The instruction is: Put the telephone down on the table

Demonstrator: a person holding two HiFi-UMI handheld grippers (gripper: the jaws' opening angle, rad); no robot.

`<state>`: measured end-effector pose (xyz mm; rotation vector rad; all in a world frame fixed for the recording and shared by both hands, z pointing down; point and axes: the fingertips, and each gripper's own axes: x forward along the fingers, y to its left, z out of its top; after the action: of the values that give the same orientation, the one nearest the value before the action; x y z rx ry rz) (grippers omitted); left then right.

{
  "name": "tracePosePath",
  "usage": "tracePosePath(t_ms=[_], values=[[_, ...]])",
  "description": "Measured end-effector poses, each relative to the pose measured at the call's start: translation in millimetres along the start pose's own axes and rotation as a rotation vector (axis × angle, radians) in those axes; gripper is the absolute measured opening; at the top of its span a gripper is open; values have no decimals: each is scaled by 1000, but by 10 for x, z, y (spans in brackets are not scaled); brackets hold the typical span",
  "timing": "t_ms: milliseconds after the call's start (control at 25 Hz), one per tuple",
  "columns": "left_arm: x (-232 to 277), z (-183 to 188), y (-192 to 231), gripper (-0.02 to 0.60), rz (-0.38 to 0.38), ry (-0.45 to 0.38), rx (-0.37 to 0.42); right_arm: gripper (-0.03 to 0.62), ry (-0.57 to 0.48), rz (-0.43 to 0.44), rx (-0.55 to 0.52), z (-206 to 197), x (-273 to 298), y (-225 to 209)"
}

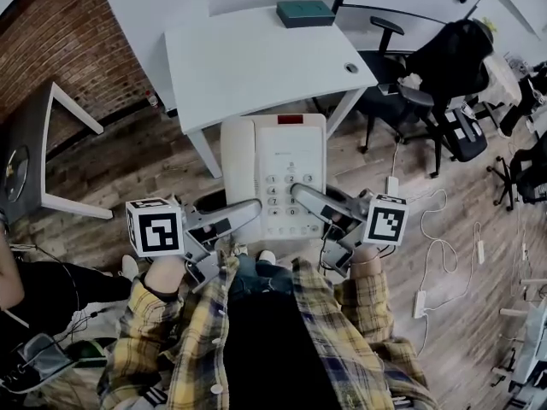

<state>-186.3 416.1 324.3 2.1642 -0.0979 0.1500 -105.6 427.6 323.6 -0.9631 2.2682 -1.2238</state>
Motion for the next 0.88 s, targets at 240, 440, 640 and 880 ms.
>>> tracePosePath(t_ms=[240, 440, 640, 880], values=[[100, -22, -35, 359, 13, -12, 2, 202, 15, 15, -5, 55, -87, -25], [235, 93, 45, 359, 20, -7, 0, 202, 8, 14, 12, 197, -84, -166], [338, 278, 225, 359, 13, -2, 1, 202, 8, 3, 8, 356, 24, -370], [444, 689, 484, 359, -1, 3, -12, 202, 3, -13, 14, 697, 308, -557]])
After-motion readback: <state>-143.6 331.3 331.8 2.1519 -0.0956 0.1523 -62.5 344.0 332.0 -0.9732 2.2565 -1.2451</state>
